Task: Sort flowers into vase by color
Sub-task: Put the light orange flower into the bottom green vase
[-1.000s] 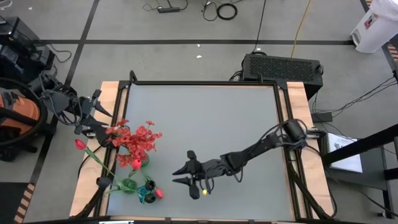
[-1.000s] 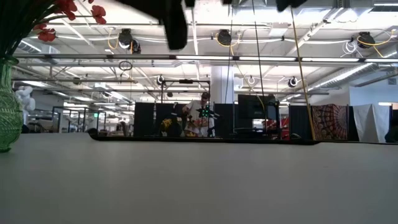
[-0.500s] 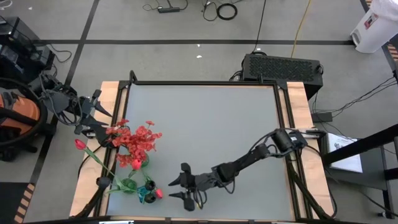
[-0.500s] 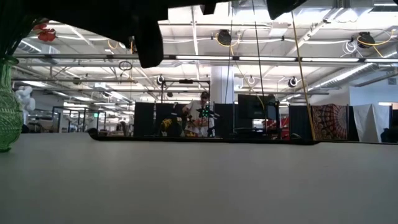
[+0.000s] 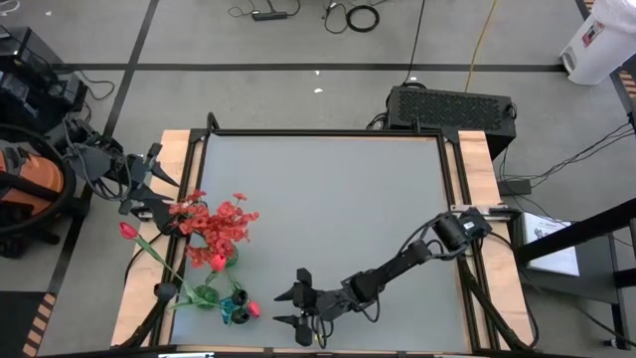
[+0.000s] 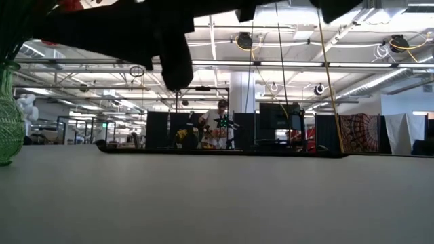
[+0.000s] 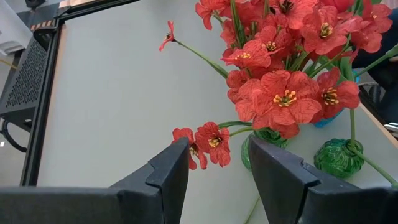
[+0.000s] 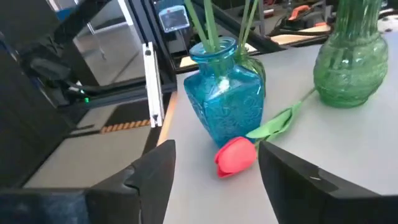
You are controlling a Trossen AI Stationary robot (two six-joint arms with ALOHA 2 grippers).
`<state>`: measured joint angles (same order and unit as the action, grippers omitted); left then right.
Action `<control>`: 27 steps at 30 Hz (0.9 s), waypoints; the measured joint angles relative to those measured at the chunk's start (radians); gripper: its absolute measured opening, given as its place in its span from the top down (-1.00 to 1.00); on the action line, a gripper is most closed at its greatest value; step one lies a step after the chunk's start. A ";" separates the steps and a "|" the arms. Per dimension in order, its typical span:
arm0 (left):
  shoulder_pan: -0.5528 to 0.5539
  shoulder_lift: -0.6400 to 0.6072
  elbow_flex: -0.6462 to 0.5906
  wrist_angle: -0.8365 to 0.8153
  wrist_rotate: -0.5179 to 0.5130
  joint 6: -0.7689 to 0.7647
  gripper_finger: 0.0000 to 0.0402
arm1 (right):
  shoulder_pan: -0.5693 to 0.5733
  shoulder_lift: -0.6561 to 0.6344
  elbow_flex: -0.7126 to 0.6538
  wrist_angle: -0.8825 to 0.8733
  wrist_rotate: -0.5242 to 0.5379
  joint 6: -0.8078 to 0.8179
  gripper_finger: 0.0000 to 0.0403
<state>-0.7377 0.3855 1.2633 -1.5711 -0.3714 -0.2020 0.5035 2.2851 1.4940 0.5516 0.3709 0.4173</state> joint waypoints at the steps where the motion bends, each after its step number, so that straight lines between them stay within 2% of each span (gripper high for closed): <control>1: 0.000 0.000 0.000 0.000 0.000 0.000 0.14 | 0.002 0.006 0.000 0.014 0.000 0.009 -0.10; 7: 0.000 0.000 0.000 0.000 0.000 0.000 0.14 | 0.003 0.062 0.005 0.152 -0.007 0.004 -0.10; 12: 0.000 0.000 0.000 0.000 0.000 0.000 0.14 | -0.001 0.113 0.072 0.150 -0.011 -0.051 -0.10; 17: 0.000 0.000 0.000 0.000 0.000 0.000 0.14 | -0.020 0.207 0.223 0.086 -0.085 -0.099 -0.10; 21: 0.000 0.000 0.000 0.000 0.000 0.000 0.14 | -0.031 0.261 0.329 -0.002 -0.099 -0.131 -0.10; 27: 0.000 0.000 0.000 0.000 0.000 0.000 0.14 | -0.040 0.284 0.376 -0.079 -0.089 -0.109 -0.10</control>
<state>-0.7376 0.3855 1.2633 -1.5711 -0.3717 -0.2020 0.4637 2.5687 1.8702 0.4724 0.2819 0.3084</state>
